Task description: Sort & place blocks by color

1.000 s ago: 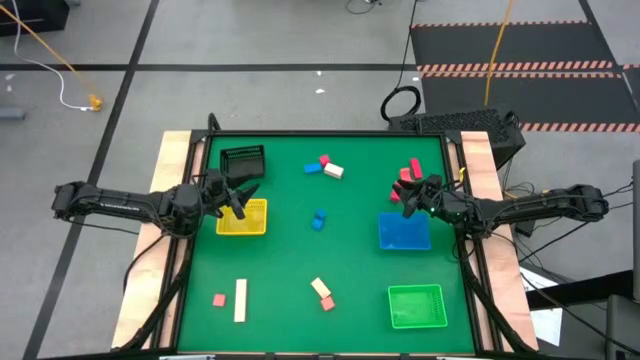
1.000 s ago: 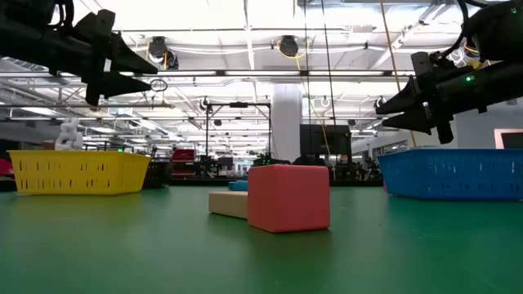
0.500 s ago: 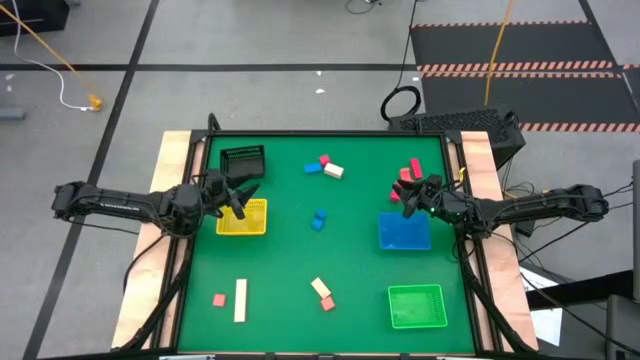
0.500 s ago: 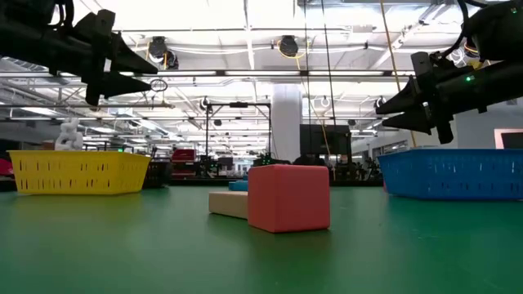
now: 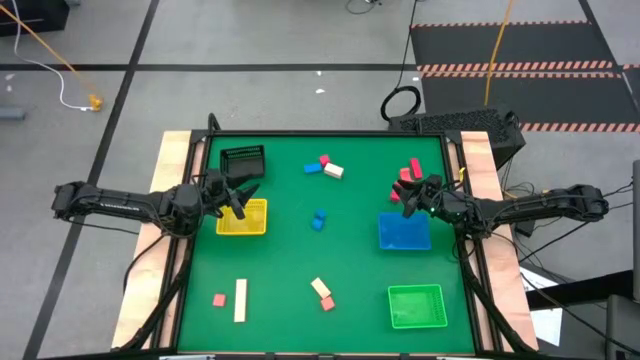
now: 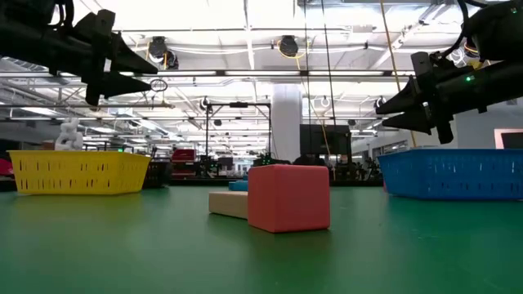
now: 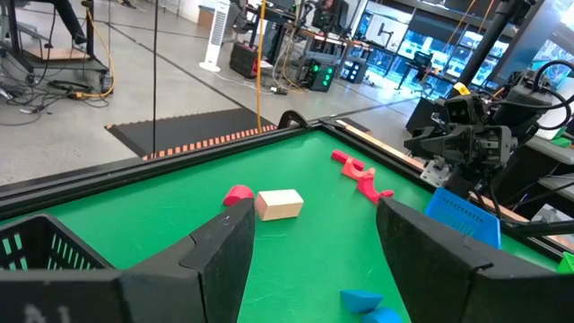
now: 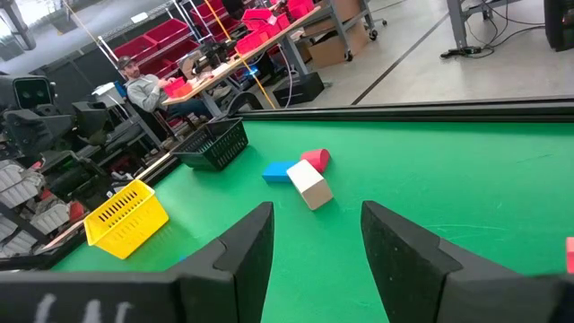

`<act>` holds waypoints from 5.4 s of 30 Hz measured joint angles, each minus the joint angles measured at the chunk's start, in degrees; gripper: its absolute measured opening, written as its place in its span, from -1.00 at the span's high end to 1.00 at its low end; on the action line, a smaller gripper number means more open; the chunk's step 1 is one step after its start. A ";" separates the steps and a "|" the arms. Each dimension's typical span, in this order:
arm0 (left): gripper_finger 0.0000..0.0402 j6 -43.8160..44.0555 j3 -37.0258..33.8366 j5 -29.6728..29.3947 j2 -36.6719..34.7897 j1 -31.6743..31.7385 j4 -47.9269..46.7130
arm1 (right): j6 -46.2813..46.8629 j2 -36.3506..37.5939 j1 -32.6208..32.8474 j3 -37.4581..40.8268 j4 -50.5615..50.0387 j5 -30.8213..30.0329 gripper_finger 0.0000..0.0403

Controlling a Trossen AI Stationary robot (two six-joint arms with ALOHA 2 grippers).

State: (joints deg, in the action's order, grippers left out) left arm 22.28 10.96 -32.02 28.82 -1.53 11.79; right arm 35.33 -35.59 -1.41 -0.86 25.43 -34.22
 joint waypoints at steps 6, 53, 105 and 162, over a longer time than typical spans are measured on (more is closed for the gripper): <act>-0.17 0.00 -0.02 0.01 0.00 0.01 0.02 | 0.00 0.00 0.00 0.01 0.00 -0.02 0.21; -0.17 13.62 -0.02 3.49 0.04 0.12 14.92 | 0.00 0.02 -0.01 0.01 0.01 0.00 0.21; -0.17 -28.87 38.49 17.20 55.33 9.36 -11.59 | 0.00 0.02 0.00 0.00 0.00 -0.01 0.21; -0.54 -29.43 38.47 26.29 75.17 27.25 -0.10 | 0.00 0.00 0.00 0.00 0.02 0.00 0.21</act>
State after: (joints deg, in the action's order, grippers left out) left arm -7.14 49.43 -5.73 103.98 25.72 11.69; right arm 35.33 -35.59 -1.41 -0.86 25.45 -34.22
